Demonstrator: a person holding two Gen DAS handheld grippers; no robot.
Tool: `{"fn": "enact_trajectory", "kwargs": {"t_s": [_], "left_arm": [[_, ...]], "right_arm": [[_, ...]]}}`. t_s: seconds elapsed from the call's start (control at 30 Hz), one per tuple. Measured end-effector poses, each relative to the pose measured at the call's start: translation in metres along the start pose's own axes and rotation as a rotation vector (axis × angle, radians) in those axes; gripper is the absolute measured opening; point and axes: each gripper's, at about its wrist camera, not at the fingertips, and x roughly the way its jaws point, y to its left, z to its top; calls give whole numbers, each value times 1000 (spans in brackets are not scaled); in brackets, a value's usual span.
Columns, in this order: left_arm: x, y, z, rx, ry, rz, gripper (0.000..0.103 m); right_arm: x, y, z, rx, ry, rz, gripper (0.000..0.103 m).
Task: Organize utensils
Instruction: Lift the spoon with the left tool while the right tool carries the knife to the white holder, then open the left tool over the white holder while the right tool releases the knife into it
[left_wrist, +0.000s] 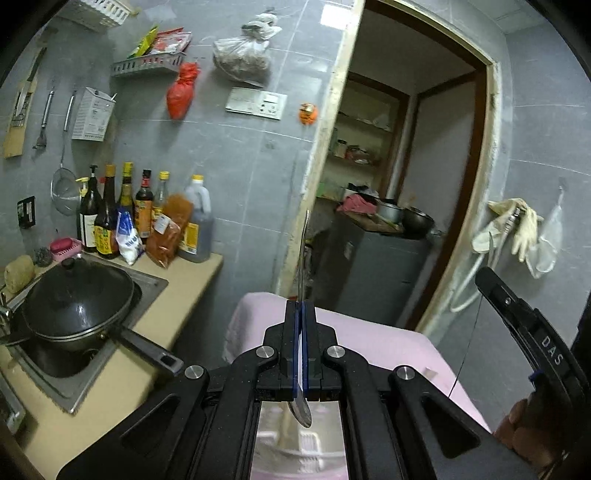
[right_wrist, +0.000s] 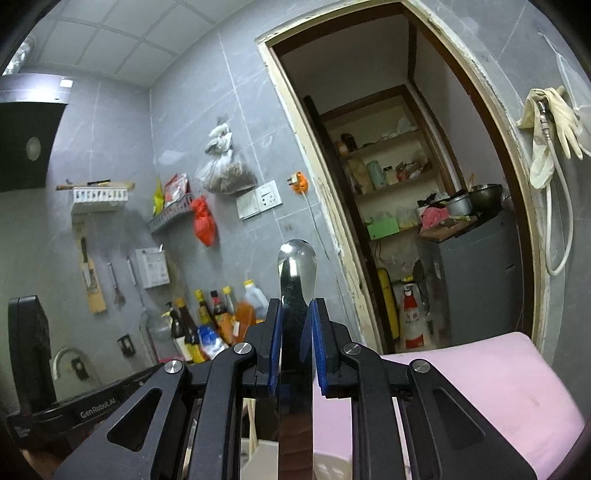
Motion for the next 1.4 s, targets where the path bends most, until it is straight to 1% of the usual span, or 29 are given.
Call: {"fn": "enact_trajectory", "kwargs": {"t_s": [0.1, 0.3, 0.5, 0.7, 0.93, 1.07, 1.13, 1.2, 1.27, 1.33, 1.37, 1.4], "left_arm": [[12, 6, -3, 12, 10, 14, 0], [33, 9, -27, 18, 22, 38, 0], [43, 10, -47, 41, 39, 50, 0], [51, 12, -62, 45, 75, 63, 0], [52, 14, -67, 42, 116, 50, 0], [49, 16, -68, 25, 142, 18, 0], [46, 17, -67, 17, 153, 3, 0], [42, 17, -66, 7, 156, -10, 0], [39, 15, -64, 5, 155, -12, 2], [34, 13, -61, 1, 150, -17, 6], [31, 11, -59, 0, 143, -16, 7], [28, 9, -56, -2, 135, -20, 11]], "right_arm": [[15, 2, -14, -17, -2, -14, 13], [40, 2, -41, -103, 32, -1, 13], [40, 2, -66, -161, 65, 20, 13], [41, 0, -84, -167, 105, 21, 14], [37, 2, -91, -176, 143, 29, 14], [33, 2, -89, -175, 166, 30, 17], [27, 2, -84, -174, 162, 32, 21], [22, 3, -78, -178, 147, 39, 21], [17, 5, -69, -184, 135, 42, 25], [12, 5, -59, -182, 123, 41, 26], [9, 4, -53, -179, 118, 37, 29], [6, 3, -48, -175, 113, 34, 31]]}}
